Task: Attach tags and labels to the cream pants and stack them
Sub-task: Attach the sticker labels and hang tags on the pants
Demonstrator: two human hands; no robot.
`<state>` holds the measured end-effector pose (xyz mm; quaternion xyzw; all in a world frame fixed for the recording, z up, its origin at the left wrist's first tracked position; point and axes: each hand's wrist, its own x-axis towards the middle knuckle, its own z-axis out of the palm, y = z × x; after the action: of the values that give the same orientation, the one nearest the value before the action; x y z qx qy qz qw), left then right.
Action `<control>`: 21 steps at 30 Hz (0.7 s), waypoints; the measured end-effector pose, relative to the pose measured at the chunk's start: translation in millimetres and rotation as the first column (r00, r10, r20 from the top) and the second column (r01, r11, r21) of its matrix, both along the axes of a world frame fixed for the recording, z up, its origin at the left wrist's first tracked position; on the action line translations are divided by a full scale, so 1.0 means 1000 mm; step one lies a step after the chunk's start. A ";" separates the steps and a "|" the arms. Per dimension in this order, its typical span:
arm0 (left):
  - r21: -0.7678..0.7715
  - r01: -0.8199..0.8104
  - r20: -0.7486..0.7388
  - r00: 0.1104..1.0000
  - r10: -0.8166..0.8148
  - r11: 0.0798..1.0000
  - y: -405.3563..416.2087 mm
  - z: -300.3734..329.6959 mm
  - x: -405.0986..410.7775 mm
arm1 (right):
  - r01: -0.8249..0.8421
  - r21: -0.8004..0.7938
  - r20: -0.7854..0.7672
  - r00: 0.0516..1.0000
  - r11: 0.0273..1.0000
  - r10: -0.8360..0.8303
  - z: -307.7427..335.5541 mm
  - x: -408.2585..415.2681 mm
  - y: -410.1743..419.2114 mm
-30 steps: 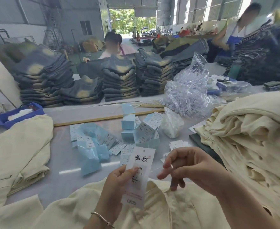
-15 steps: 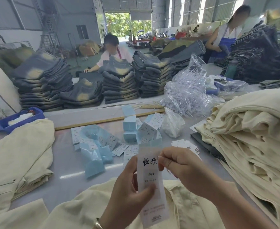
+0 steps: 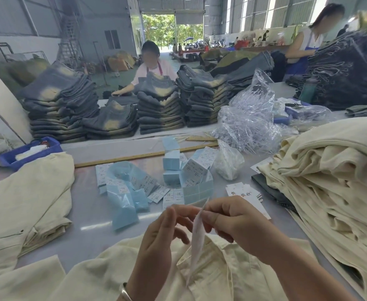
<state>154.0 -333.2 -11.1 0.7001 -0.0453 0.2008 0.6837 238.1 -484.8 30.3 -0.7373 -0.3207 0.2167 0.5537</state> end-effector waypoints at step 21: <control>0.659 -0.220 0.130 0.975 0.179 0.720 -0.023 0.008 0.045 | 0.295 0.221 -0.213 0.945 0.930 -0.249 -0.015 0.023 -0.038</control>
<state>199.1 -356.4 -3.3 0.8931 -0.0584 0.2635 0.3598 260.8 -523.3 15.0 -0.6760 -0.1881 0.1618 0.6939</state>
